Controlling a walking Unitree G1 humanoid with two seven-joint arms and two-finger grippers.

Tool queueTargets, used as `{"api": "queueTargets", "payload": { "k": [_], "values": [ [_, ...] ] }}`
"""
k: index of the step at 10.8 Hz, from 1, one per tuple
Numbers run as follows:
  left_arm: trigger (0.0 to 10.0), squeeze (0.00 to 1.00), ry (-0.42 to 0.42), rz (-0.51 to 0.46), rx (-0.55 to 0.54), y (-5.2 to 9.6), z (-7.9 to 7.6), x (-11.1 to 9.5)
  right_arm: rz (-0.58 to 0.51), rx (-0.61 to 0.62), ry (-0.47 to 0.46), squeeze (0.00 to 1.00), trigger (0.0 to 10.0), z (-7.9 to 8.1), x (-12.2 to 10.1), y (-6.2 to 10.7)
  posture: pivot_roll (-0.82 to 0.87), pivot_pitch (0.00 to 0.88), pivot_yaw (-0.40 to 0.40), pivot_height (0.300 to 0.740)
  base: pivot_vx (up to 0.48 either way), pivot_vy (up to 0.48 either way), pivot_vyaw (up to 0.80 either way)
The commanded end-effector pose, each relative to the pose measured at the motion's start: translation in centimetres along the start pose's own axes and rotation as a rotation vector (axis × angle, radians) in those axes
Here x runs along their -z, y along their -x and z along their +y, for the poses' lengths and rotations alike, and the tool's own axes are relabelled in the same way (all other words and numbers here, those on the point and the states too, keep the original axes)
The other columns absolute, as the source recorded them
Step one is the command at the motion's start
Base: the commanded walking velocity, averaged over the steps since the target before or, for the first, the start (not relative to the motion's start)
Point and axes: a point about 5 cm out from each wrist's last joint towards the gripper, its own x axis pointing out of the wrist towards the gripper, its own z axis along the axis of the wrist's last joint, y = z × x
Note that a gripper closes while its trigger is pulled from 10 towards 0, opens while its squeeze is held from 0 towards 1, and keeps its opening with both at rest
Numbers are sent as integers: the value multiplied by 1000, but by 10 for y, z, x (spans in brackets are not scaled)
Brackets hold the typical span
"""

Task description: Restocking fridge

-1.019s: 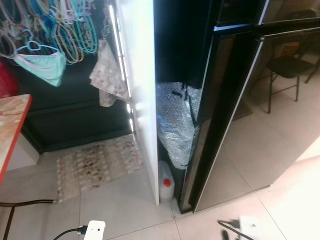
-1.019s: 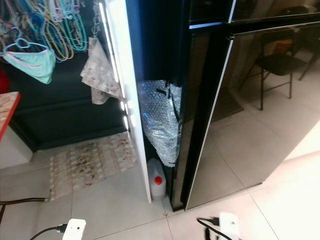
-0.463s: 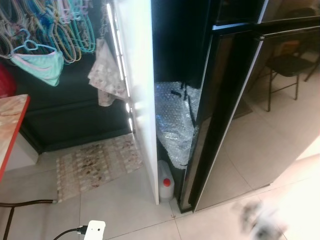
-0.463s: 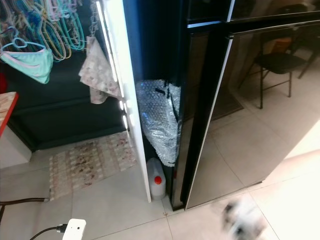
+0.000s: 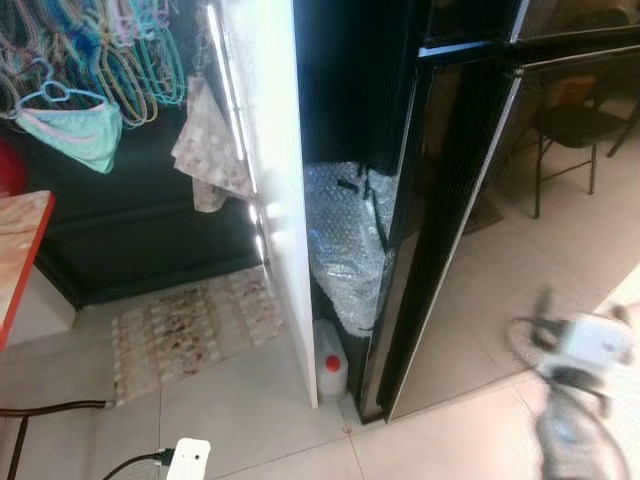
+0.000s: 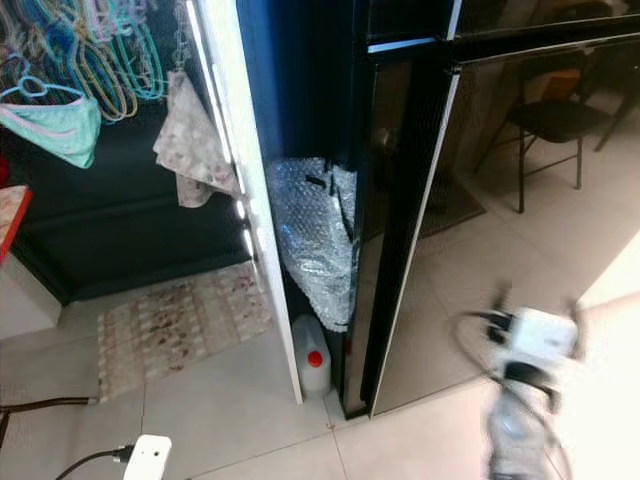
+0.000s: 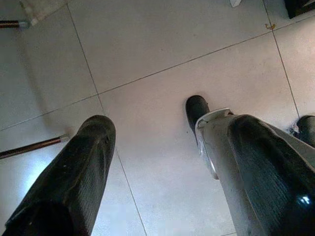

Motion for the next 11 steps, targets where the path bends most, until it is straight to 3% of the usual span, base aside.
{"api": "queueTargets", "payload": {
  "k": [1,2,3,5,6,7,8,9,11],
  "values": [
    [10000,0,-7,20,-1,1,1,4,-15,-166,55,0,10000,23,1,9,-73,0,52,740,0,0,0],
    [10000,0,-6,20,-2,1,1,4,91,-316,47,0,10000,39,20,27,-69,0,48,740,0,0,0],
    [10000,0,-3,20,-4,1,1,4,313,-405,87,0,10000,36,53,46,-78,0,49,740,0,0,0],
    [10000,0,-1,20,-3,0,0,4,556,-396,141,0,10000,17,86,69,-81,0,45,740,0,0,0],
    [10000,0,0,20,-3,1,0,4,574,-396,149,0,10000,15,88,71,-81,0,45,740,0,0,0],
    [10000,0,4,17,-3,1,0,4,774,-172,73,0,10000,-11,106,85,-67,0,41,740,0,0,0],
    [10000,0,8,15,-6,1,1,4,904,356,-112,0,10000,-63,118,103,-75,0,58,740,0,0,0],
    [10000,0,-6,21,-5,1,2,3,571,574,-57,0,10000,-93,83,60,-94,0,69,740,0,0,0],
    [10000,0,-8,16,-3,1,2,3,358,579,-75,0,10000,-89,48,14,-86,0,62,740,0,0,0]
  ]
}}
